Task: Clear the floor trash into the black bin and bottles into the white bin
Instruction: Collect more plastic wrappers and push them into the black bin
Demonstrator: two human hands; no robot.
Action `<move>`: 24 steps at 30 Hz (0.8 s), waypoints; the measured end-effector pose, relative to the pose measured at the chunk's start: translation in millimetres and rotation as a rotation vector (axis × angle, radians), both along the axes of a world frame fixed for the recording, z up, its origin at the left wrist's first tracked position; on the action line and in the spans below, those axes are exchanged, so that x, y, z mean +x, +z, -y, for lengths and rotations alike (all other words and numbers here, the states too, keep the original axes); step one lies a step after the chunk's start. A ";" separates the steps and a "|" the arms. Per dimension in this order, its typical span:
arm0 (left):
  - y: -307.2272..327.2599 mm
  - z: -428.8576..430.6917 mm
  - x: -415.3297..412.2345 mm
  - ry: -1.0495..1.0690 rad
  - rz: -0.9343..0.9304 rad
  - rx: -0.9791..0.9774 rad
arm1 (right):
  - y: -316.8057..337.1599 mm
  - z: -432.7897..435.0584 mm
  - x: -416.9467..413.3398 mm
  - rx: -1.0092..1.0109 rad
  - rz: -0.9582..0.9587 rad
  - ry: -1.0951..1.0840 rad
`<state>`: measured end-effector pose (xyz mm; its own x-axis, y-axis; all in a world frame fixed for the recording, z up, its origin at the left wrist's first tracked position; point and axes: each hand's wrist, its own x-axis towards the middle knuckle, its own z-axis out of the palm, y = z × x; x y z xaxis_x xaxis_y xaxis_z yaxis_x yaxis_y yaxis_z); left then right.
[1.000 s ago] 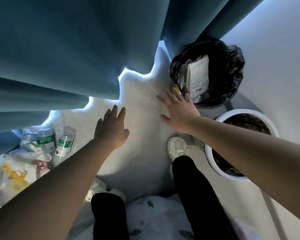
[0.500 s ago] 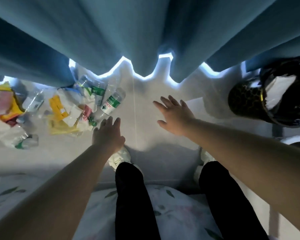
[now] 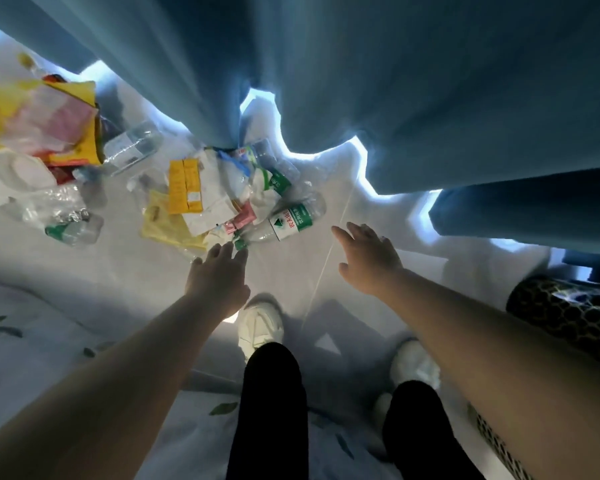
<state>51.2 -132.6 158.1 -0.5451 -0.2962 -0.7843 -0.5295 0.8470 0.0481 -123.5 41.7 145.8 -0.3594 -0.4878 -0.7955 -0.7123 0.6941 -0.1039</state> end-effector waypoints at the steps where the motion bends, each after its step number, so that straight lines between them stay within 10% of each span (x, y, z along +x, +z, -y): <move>1: -9.6 6.2 -0.2 0.007 -0.003 -0.004 | -9.2 6.9 -0.8 0.000 0.000 -0.012; 24: -169.4 77.9 -35.3 0.498 -0.304 -0.375 | -165.5 126.1 14.0 -0.527 0.098 -0.509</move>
<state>15.8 -210.5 -11.3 -0.4530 -0.7895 -0.4141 -0.8688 0.4950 0.0068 -109.5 -84.4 -19.8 -0.5829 -0.6057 -0.5416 -0.2857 0.7768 -0.5613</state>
